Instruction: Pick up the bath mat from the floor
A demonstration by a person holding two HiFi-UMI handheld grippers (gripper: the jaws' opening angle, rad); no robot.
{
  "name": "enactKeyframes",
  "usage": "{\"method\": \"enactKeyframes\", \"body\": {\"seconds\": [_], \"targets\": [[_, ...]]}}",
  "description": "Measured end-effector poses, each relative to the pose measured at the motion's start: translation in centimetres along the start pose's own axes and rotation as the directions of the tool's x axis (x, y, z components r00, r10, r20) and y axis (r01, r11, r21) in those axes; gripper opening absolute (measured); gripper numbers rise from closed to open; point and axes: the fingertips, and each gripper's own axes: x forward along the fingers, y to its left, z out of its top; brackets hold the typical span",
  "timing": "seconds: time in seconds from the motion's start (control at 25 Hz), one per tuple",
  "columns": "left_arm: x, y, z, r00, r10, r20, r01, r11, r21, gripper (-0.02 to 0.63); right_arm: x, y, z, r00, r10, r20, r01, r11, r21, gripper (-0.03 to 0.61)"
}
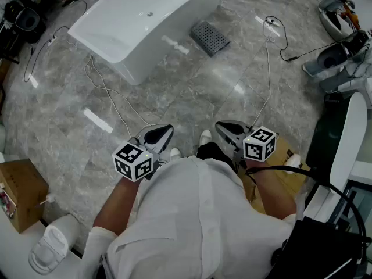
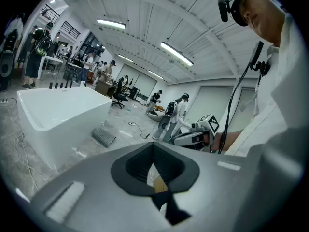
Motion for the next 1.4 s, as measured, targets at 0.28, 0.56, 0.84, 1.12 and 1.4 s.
{"method": "enactKeyframes", "body": {"seconds": [0.28, 0.56, 0.84, 1.12, 1.4], "targets": [[2.5, 0.7, 0.6, 0.999, 0.006, -0.031, -0.005, 1.000, 0.003, 0.006, -0.6, -2.4, 0.8, 1.000, -0.012, -0.007, 0.012, 1.000, -0.017, 0.005], [8.7, 0.3, 5.6, 0.999, 0.001, -0.034, 0.000, 0.999, 0.037, 0.006, -1.6, -7.8, 4.3, 1.000, 0.001, -0.002, -0.001, 0.999, -0.044, 0.005], [15.2, 1.5, 9.8, 0.998, -0.007, -0.060, 0.010, 0.999, 0.050, 0.006, -1.9, -14.1, 6.4, 0.999, 0.035, 0.041, -0.036, 0.999, 0.015, 0.013], [20.3, 6.7, 12.5, 0.991, -0.068, -0.111, 0.074, 0.996, 0.050, 0.006, 1.4, -21.3, 7.2, 1.000, -0.011, 0.027, 0.006, 0.981, 0.192, 0.125], [29.0, 16.0, 18.9, 0.975, -0.162, -0.154, 0.172, 0.984, 0.056, 0.006, 5.3, -31.3, 13.7, 0.987, -0.146, 0.067, 0.123, 0.957, 0.262, 0.074]]}}
